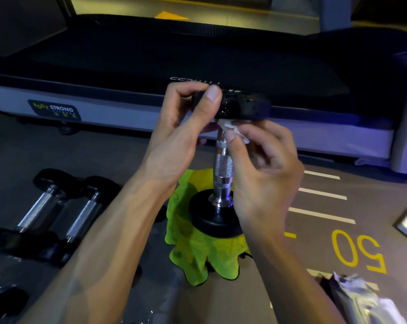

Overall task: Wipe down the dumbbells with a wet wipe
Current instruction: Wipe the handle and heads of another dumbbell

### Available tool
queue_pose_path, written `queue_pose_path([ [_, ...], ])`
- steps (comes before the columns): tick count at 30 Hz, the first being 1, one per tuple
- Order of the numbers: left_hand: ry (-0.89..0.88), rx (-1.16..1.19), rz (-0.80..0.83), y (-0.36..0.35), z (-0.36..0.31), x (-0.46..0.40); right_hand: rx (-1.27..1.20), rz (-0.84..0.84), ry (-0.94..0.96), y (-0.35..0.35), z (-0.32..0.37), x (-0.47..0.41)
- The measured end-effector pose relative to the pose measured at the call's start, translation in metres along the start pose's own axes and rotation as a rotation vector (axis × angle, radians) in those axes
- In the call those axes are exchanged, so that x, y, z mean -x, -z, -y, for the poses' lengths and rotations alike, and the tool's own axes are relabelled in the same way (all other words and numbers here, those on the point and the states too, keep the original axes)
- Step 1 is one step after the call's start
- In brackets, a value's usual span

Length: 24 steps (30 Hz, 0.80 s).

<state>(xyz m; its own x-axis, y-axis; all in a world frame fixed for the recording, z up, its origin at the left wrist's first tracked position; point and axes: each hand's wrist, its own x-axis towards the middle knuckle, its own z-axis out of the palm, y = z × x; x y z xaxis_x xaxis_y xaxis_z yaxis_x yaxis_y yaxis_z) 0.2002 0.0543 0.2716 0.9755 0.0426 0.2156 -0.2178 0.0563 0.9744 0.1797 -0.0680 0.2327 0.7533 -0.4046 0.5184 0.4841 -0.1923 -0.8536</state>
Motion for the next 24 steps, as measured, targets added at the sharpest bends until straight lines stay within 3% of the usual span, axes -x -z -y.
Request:
queue_pose_path([
  [3,-0.018,0.006,0.007,0.003,0.001,-0.001,0.224,0.074,0.251,0.003,-0.006,0.008],
  [6,-0.030,0.006,-0.010,0.005,0.003,-0.003,0.349,0.210,0.387,0.002,-0.011,0.013],
  [10,-0.029,0.027,-0.020,0.007,0.006,-0.006,0.530,0.281,0.440,0.003,-0.008,0.012],
  [24,-0.028,0.035,-0.021,0.006,0.005,-0.005,0.554,0.441,0.437,0.018,-0.006,0.018],
])
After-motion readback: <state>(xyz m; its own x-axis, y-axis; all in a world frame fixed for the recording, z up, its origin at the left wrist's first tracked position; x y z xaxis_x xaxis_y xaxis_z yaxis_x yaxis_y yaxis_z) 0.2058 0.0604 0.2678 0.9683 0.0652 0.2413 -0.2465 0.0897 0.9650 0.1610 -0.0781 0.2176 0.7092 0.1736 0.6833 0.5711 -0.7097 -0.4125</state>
